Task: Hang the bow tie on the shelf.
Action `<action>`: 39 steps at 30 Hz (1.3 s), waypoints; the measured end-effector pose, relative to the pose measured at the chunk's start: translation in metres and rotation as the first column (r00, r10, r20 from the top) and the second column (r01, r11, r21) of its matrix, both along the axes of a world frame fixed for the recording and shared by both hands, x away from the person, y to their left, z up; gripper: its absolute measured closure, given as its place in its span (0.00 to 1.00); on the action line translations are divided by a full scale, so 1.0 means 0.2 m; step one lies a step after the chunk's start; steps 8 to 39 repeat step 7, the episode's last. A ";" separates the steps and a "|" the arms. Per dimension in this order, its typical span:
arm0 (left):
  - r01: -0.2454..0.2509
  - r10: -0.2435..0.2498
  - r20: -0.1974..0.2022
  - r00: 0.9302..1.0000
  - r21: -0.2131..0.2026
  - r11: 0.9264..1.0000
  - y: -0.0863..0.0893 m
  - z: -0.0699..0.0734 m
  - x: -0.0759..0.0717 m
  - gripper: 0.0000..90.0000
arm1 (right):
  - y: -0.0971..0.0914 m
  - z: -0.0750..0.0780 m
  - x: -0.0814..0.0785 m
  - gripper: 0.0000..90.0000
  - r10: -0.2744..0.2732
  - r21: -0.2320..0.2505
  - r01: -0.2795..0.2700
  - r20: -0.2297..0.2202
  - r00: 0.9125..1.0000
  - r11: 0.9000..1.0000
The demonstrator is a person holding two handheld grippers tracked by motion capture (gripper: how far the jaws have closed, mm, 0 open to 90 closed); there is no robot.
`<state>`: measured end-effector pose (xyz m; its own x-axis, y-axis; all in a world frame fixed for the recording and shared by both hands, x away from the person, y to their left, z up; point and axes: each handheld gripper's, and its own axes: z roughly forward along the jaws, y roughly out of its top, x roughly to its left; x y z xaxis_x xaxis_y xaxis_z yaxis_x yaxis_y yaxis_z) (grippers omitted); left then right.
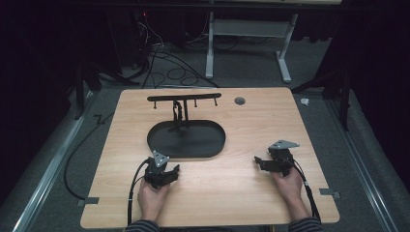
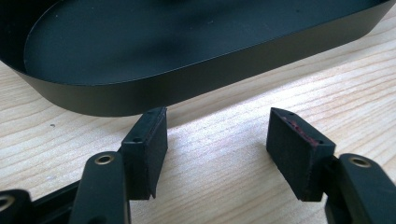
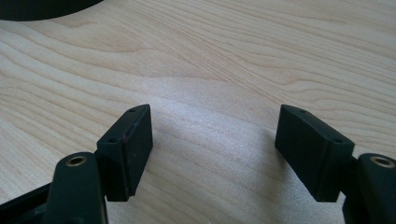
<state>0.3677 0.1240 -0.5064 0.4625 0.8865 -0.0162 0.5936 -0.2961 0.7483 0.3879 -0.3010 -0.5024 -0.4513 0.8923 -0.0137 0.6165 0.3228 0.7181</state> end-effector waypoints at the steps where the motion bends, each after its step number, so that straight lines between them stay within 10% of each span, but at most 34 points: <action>1: 0.001 -0.001 -0.001 1.000 0.002 1.000 0.00 0.00 0.00 0.43 | 0.00 0.00 0.00 0.32 0.000 0.000 0.000 0.000 1.000 1.000; 39: 0.002 -0.002 -0.001 1.000 0.002 1.000 0.00 0.00 0.00 0.43 | 0.00 0.00 0.00 0.32 0.000 -0.001 0.000 -0.002 1.000 1.000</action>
